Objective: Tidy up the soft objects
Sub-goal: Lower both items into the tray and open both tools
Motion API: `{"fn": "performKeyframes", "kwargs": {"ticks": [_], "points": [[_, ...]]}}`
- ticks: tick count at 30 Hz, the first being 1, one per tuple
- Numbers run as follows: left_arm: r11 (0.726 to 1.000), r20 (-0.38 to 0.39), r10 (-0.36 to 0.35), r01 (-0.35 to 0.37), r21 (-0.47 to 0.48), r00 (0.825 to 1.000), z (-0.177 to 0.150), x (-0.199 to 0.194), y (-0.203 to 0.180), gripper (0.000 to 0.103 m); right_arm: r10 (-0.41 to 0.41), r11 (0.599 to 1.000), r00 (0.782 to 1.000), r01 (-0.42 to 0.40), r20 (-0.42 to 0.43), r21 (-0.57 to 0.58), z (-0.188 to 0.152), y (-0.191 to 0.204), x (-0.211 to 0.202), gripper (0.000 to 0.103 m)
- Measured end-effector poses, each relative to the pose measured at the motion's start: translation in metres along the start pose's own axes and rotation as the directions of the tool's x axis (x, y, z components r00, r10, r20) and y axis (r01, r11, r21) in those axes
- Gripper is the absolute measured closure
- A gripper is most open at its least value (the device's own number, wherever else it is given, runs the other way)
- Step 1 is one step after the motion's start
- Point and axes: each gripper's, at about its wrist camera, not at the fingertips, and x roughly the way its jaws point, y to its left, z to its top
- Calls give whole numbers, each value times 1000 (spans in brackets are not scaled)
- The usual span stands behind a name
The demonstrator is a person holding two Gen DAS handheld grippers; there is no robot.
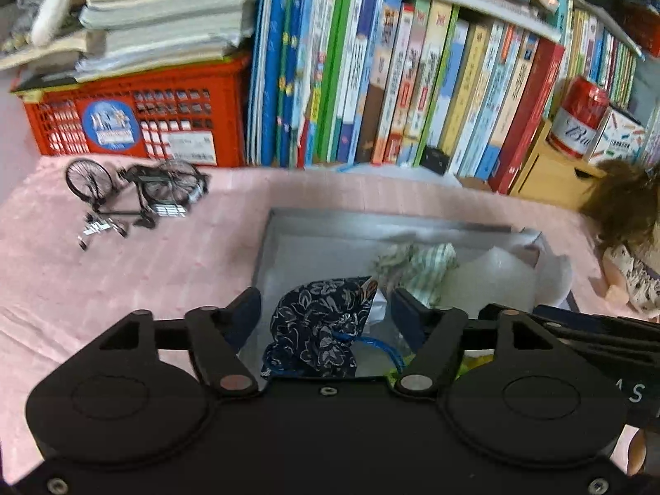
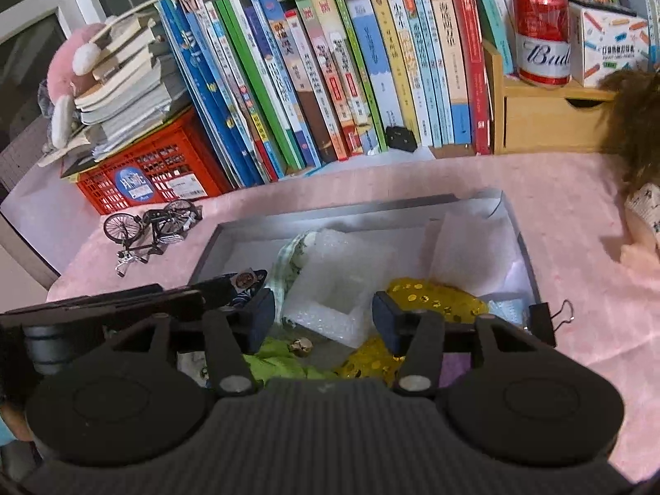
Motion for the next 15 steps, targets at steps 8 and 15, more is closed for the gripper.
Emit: {"fn": "performKeyframes", "kwargs": {"ticks": [8, 15], "points": [[1000, 64, -6, 5, 22, 998, 2, -40, -1, 28, -3, 999, 998, 5, 63, -38, 0, 8, -36, 29], [998, 128, -30, 22, 62, 991, -8, -85, -5, 23, 1, 994, 990, 14, 144, -104, -9, 15, -79, 22]]}}
